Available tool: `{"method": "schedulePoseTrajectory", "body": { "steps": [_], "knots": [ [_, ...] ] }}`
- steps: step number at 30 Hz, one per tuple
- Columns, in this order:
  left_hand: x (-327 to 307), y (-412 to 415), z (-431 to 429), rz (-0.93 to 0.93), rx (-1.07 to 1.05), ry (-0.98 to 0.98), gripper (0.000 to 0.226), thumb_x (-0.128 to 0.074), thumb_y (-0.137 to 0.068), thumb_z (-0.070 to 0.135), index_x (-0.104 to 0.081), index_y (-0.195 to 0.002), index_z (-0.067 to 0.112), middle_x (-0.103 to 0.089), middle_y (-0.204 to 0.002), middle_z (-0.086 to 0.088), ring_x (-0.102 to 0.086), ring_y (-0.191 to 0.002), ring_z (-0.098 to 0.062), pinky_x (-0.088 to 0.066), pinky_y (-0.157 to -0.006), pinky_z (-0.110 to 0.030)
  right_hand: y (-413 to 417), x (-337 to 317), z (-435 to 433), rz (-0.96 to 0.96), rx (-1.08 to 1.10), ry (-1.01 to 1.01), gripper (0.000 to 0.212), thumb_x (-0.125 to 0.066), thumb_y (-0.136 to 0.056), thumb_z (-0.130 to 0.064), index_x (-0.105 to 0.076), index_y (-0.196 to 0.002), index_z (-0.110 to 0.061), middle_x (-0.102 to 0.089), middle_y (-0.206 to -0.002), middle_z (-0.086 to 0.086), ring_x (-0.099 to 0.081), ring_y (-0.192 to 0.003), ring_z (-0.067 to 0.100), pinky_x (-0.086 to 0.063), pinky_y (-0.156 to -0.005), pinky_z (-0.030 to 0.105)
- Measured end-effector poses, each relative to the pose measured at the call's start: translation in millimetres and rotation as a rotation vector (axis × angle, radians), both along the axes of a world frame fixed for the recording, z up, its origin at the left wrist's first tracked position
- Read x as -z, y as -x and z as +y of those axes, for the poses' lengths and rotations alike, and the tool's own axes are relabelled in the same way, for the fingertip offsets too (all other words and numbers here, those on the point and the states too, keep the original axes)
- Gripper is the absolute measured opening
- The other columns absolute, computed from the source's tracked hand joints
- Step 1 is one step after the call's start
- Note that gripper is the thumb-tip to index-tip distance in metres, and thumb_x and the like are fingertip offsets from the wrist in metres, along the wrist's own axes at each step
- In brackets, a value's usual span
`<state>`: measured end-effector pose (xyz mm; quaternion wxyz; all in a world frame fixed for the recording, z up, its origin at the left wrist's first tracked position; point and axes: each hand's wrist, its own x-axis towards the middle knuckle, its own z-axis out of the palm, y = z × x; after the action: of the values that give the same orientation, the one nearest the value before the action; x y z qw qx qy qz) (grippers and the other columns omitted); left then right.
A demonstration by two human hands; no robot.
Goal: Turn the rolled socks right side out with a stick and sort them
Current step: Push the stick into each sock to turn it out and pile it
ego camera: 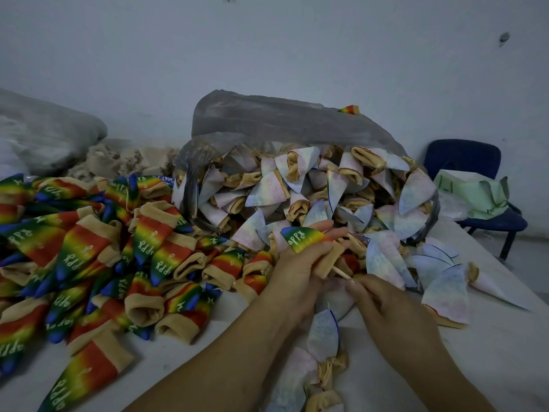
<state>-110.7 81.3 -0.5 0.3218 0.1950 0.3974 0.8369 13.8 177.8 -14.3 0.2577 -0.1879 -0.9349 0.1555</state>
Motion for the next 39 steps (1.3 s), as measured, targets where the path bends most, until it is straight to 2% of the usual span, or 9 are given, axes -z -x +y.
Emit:
{"method": "schedulePoseTrajectory", "body": {
  "steps": [6,10,15,18,22,25,30,34,39],
  "knots": [
    [-4.5,4.1,-3.2,-0.082,-0.072,0.093,0.058,-0.06,-0.078,0.062,-0.077,-0.076,0.007,-0.074,-0.098,-0.022,-0.073,-0.09,-0.029,-0.058,-0.083,-0.04,0.2,-5.2,3.0,0.049,-0.027,-0.082,0.046,-0.026,-0.092,-0.045,-0.065,-0.107,-0.024,-0.051,-0.078,-0.005,-0.052,-0.07,0.018,-0.047,-0.059,0.04],
    [-7.7,-4.6,-6.2,0.084,-0.279,0.423,0.093,-0.054,-0.064,0.085,-0.067,-0.115,0.008,-0.069,-0.113,-0.018,-0.065,-0.107,-0.033,-0.049,-0.099,-0.05,0.0,-10.2,5.2,0.122,-0.021,-0.183,0.033,-0.042,-0.096,-0.027,-0.071,-0.102,-0.014,-0.052,-0.074,0.005,-0.05,-0.063,0.027,-0.045,-0.052,0.045],
    [-2.0,-7.2,-3.8,0.197,-0.364,0.471,0.039,-0.055,-0.076,0.06,-0.061,-0.078,0.021,-0.068,-0.066,0.006,-0.068,-0.072,-0.01,-0.058,-0.071,-0.029,-5.0,-11.2,7.4,0.132,-0.089,-0.191,0.045,-0.032,-0.092,-0.035,-0.071,-0.101,-0.015,-0.061,-0.08,0.005,-0.052,-0.071,0.028,-0.046,-0.062,0.045],
    [-1.0,-12.7,-1.7,0.266,-0.413,0.456,0.037,-0.049,-0.095,0.04,-0.049,-0.063,0.022,-0.051,-0.042,0.007,-0.05,-0.04,-0.003,-0.042,-0.044,-0.02,-7.6,-11.1,-0.5,0.173,-0.124,-0.177,0.026,-0.049,-0.09,-0.021,-0.071,-0.101,-0.014,-0.068,-0.082,0.002,-0.059,-0.075,0.023,-0.047,-0.071,0.034],
    [-6.9,-17.3,-4.8,0.246,-0.458,0.38,0.03,-0.046,-0.075,0.044,-0.047,-0.053,0.024,-0.046,-0.045,0.007,-0.044,-0.043,-0.006,-0.042,-0.052,-0.03,-9.1,-15.8,-20.7,0.123,-0.058,-0.028,0.032,-0.035,-0.099,-0.042,-0.066,-0.104,-0.036,-0.062,-0.075,-0.023,-0.057,-0.066,-0.003,-0.036,-0.058,0.006],
    [-4.6,-14.7,-4.2,0.263,-0.445,0.429,0.053,-0.046,-0.092,0.038,-0.04,-0.042,0.023,-0.037,-0.039,0.007,-0.034,-0.036,-0.007,-0.032,-0.048,-0.03,-5.9,-14.3,-32.8,0.075,-0.079,0.276,0.033,-0.026,-0.081,-0.062,-0.055,-0.09,-0.049,-0.058,-0.071,-0.029,-0.053,-0.076,-0.016,-0.038,-0.06,0.005],
    [-4.3,-13.3,-3.1,0.342,-0.471,0.461,0.045,-0.041,-0.101,0.028,-0.036,-0.057,0.022,-0.035,-0.036,0.007,-0.032,-0.034,-0.006,-0.03,-0.04,-0.022,-1.1,-13.4,-42.0,0.107,-0.114,0.627,0.035,-0.046,-0.095,-0.033,-0.062,-0.063,-0.031,-0.054,-0.069,-0.048,-0.042,-0.072,-0.034,-0.031,-0.062,-0.007],
    [0.0,-13.8,-3.1,0.398,-0.507,0.5,0.052,-0.041,-0.102,0.028,-0.034,-0.052,0.022,-0.032,-0.038,0.005,-0.03,-0.039,-0.012,-0.027,-0.05,-0.034,0.5,-7.0,-40.8,0.084,-0.086,0.629,0.039,-0.048,-0.094,-0.034,-0.056,-0.057,-0.038,-0.057,-0.059,-0.026,-0.046,-0.068,-0.028,-0.034,-0.063,-0.004],
    [6.5,-12.0,-8.3,0.563,-0.615,0.477,0.062,-0.029,-0.092,0.061,-0.035,-0.042,0.023,-0.033,-0.038,0.006,-0.033,-0.04,-0.01,-0.032,-0.047,-0.031,4.2,-6.4,-41.2,0.034,-0.065,0.472,0.02,-0.042,-0.093,-0.043,-0.048,-0.075,-0.05,-0.069,-0.096,0.001,-0.048,-0.066,0.0,-0.039,-0.067,0.017]
  ]
}}
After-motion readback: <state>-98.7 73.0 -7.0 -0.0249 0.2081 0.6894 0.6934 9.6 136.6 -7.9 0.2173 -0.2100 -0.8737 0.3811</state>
